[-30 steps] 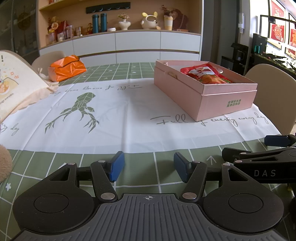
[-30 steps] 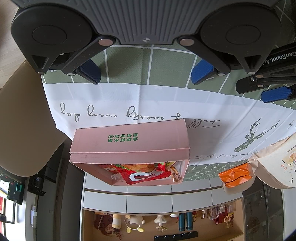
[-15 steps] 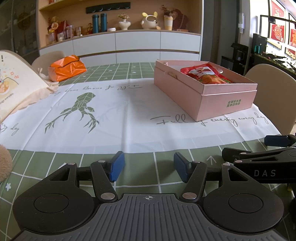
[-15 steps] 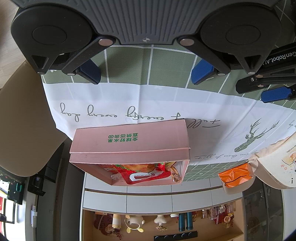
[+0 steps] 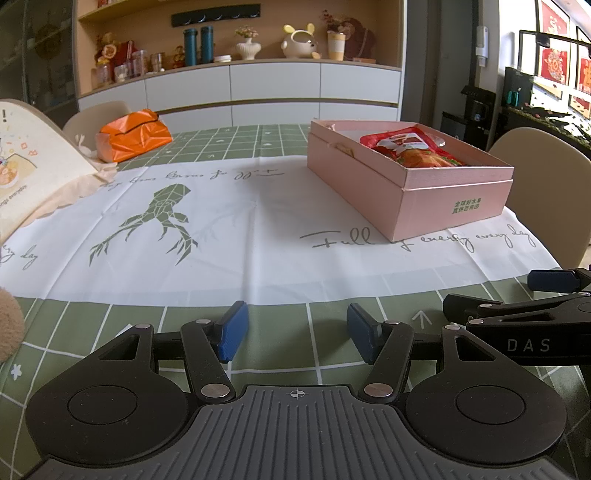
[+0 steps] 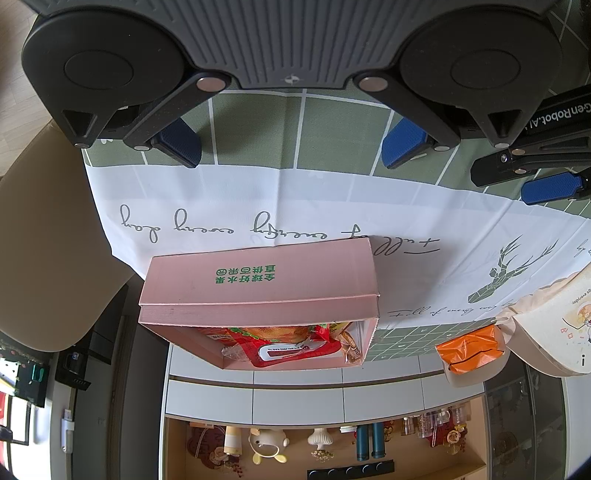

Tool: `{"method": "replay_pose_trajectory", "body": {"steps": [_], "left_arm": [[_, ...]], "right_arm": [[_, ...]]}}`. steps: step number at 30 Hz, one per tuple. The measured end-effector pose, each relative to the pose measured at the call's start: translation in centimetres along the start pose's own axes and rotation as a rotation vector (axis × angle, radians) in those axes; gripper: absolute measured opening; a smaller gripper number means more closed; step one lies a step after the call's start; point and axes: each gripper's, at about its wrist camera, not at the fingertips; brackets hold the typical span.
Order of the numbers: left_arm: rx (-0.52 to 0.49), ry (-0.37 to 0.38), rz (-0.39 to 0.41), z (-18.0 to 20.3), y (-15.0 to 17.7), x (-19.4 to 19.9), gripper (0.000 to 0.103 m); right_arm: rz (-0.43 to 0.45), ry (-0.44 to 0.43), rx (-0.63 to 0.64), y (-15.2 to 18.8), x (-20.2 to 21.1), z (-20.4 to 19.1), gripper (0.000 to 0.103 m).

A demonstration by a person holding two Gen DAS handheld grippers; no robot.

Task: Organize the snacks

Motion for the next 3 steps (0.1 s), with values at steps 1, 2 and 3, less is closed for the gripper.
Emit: {"method": "replay_pose_trajectory", "body": {"steps": [1,2,3], "left_arm": [[0.000,0.003,0.000,-0.04,0.03,0.04,0.064],[0.002,0.007,0.001,-0.07,0.01,0.00,0.064],[0.004,0.008,0.000,-0.06,-0.02,-0.04,0.064]], "right_arm": [[0.000,0.000,0.000,0.02,0.02,-0.01,0.103],[0.000,0.000,0.000,0.01,0.01,-0.01,0.103],[0.000,0.000,0.000,0.02,0.02,-0.01,0.103]]}}
Point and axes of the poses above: each gripper's, at about its wrist camera, not at the fingertips, and x roughly against the way its jaws point, z to its right, y to its underside, and after that the axes turned 14 degrees about -y, right-handed
